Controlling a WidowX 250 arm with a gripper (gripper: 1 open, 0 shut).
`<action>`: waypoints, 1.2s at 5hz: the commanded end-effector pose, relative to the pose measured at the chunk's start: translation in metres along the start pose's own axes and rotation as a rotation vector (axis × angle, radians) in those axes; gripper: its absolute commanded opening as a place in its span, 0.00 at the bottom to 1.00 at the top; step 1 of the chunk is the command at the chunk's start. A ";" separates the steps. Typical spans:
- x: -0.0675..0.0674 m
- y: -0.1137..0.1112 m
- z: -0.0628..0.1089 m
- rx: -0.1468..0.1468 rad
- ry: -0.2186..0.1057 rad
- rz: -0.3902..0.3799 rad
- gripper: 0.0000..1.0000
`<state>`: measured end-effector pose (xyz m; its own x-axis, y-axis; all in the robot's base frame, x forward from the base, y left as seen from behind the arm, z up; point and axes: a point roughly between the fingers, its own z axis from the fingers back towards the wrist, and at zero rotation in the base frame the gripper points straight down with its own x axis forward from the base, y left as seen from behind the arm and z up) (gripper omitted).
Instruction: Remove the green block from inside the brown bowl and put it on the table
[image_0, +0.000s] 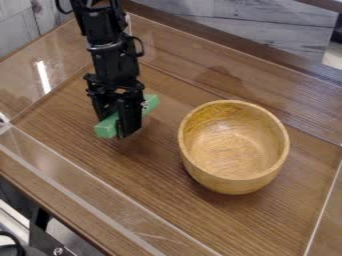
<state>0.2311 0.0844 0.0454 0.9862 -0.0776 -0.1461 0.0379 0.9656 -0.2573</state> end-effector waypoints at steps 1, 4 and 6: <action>0.007 0.006 0.014 0.018 -0.048 0.005 0.00; 0.009 0.008 0.014 0.008 -0.052 0.002 0.00; 0.011 0.009 0.014 0.002 -0.054 0.001 0.00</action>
<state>0.2370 0.0889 0.0453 0.9879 -0.0786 -0.1337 0.0392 0.9605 -0.2756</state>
